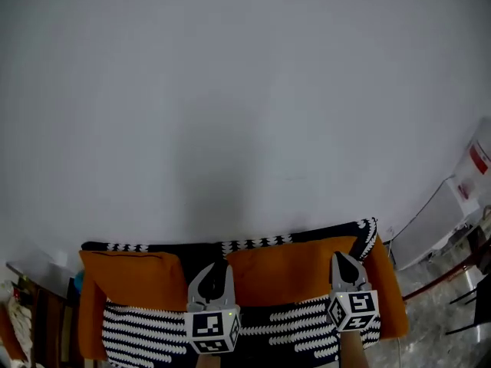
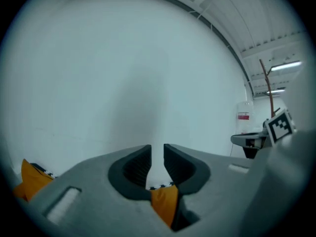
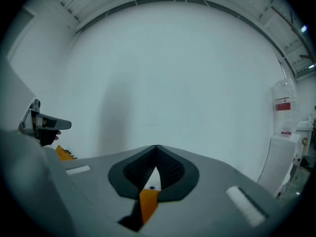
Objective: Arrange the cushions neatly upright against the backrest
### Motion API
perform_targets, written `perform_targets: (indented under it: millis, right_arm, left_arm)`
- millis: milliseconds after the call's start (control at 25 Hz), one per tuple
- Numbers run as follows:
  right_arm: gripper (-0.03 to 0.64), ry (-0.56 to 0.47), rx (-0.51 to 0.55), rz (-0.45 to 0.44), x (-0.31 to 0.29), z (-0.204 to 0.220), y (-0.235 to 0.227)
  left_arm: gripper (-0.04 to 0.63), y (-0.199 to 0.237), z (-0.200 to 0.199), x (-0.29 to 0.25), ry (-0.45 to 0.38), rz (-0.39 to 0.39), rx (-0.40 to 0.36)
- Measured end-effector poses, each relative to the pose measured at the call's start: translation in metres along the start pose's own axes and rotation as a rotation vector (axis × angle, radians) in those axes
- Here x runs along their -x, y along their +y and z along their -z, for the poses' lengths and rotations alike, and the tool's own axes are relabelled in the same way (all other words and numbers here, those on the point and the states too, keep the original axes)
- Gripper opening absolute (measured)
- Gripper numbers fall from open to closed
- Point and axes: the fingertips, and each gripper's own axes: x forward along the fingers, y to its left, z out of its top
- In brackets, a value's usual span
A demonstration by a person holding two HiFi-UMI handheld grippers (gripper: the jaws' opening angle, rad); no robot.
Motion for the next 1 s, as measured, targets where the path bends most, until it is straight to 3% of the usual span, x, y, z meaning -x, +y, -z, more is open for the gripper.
perform_targets:
  millis: [120, 400, 640, 1000]
  right_arm:
    - [0.009, -0.058, -0.018, -0.007, 0.017, -0.030, 0.028]
    - [0.009, -0.124, -0.044, -0.037, 0.052, -0.062, 0.086]
    - [0.009, -0.161, -0.044, -0.045, 0.080, -0.068, 0.122]
    - [0.009, -0.172, -0.009, -0.053, 0.100, -0.072, 0.144]
  left_arm:
    - [0.006, 0.007, -0.033, 0.028, -0.061, 0.005, -0.027]
    - [0.002, 0.034, -0.065, 0.081, -0.123, -0.015, -0.029]
    - [0.003, 0.046, -0.064, 0.124, -0.140, -0.018, 0.010]
    - [0.002, 0.049, -0.066, 0.149, -0.147, -0.034, -0.013]
